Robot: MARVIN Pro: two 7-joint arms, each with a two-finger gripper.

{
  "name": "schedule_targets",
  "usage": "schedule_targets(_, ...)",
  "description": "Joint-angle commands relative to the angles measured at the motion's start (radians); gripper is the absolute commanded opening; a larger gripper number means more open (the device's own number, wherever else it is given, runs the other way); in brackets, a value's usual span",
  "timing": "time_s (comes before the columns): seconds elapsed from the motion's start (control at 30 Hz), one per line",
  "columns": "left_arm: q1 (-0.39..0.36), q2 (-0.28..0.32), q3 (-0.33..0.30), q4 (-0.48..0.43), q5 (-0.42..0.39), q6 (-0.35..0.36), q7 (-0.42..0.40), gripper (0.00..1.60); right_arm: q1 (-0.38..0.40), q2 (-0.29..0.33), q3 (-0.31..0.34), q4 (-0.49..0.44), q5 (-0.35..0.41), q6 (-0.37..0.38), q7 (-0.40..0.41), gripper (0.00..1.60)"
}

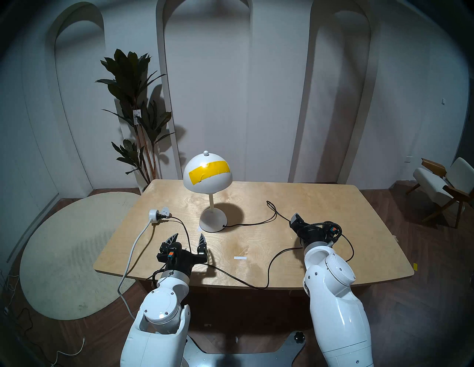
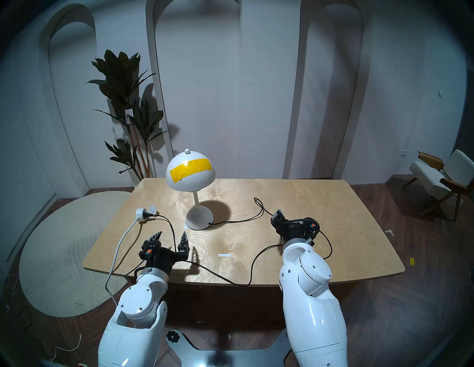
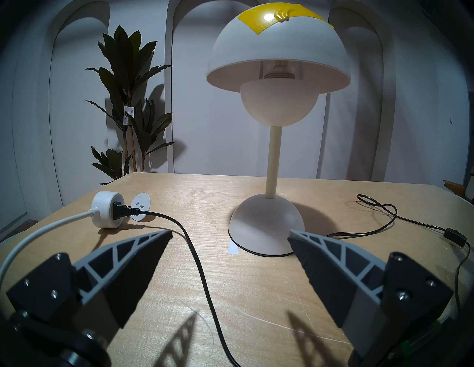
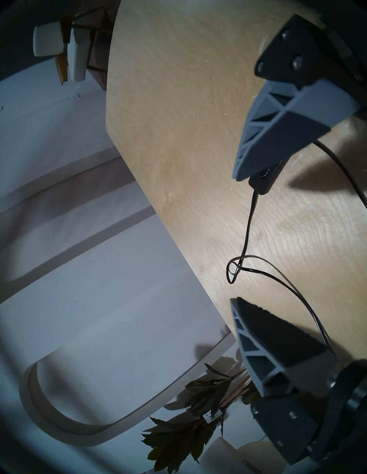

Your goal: Turn on the table lamp by pressing the switch

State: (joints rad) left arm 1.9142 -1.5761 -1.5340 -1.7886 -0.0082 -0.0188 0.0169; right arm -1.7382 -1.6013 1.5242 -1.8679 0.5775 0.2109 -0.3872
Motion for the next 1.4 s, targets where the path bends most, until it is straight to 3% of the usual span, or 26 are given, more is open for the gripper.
schedule_targets(0.0, -0.006, 0.0, 0.0, -0.02, 0.0, -0.004, 0.0, 1.6, 0.069, 0.0, -0.012, -0.048, 0.099, 0.03, -0.129, 1.6)
schedule_targets(0.17, -0.006, 0.0, 0.0, -0.02, 0.0, -0.004, 0.0, 1.6, 0.11, -0.006, 0.013, -0.038, 0.165, 0.054, -0.222, 1.6)
schedule_targets(0.47, -0.006, 0.0, 0.0, -0.02, 0.0, -0.004, 0.0, 1.6, 0.185, -0.007, 0.063, -0.016, 0.27, 0.071, -0.31, 1.6)
schedule_targets(0.77, -0.006, 0.0, 0.0, -0.02, 0.0, -0.004, 0.0, 1.6, 0.25, -0.016, 0.041, -0.01, 0.367, 0.094, -0.371, 1.6)
schedule_targets(1.03, -0.005, 0.0, 0.0, -0.021, 0.0, -0.004, 0.0, 1.6, 0.25, -0.02, 0.049, -0.047, 0.495, 0.137, -0.493, 1.6)
schedule_targets(1.37, -0.005, 0.0, 0.0, -0.021, 0.0, -0.003, 0.0, 1.6, 0.206, -0.012, 0.05, -0.112, 0.505, 0.16, -0.548, 1.6)
